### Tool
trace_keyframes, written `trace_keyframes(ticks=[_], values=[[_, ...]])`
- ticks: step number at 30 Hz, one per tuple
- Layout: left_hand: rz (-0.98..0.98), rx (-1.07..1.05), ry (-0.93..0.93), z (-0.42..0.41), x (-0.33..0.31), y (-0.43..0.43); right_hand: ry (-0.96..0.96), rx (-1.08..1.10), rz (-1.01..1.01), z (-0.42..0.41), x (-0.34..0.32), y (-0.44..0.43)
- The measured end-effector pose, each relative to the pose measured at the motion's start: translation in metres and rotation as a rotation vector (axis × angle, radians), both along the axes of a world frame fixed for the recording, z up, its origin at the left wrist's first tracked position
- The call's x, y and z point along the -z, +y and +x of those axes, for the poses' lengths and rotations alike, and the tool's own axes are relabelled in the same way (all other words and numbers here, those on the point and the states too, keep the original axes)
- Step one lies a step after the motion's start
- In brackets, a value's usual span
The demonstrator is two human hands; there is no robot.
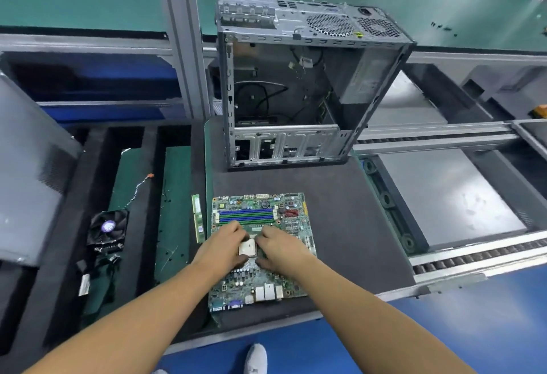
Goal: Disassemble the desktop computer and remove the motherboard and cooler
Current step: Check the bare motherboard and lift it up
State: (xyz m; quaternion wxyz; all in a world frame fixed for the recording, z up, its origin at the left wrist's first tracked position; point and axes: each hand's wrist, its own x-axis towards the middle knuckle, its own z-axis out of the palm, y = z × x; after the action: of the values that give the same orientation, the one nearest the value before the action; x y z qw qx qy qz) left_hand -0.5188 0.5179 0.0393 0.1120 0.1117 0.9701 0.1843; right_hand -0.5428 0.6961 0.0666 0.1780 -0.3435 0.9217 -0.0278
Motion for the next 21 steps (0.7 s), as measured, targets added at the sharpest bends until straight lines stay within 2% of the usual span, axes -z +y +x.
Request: trace_keyframes(ticks=[9, 12, 17, 21], values=[[-0.036, -0.049, -0.059, -0.005, -0.010, 0.006, 0.109, -0.063, 0.053, 0.014, 0.008, -0.005], [-0.060, -0.042, -0.063, -0.005, -0.012, 0.007, 0.005, 0.035, -0.034, 0.007, 0.000, -0.006], [-0.102, -0.021, -0.073, -0.007, -0.014, 0.006, -0.278, 0.371, -0.337, -0.016, -0.020, -0.001], [-0.144, 0.006, -0.073, -0.010, -0.015, 0.006, -0.319, 0.469, -0.360, -0.016, -0.019, -0.005]])
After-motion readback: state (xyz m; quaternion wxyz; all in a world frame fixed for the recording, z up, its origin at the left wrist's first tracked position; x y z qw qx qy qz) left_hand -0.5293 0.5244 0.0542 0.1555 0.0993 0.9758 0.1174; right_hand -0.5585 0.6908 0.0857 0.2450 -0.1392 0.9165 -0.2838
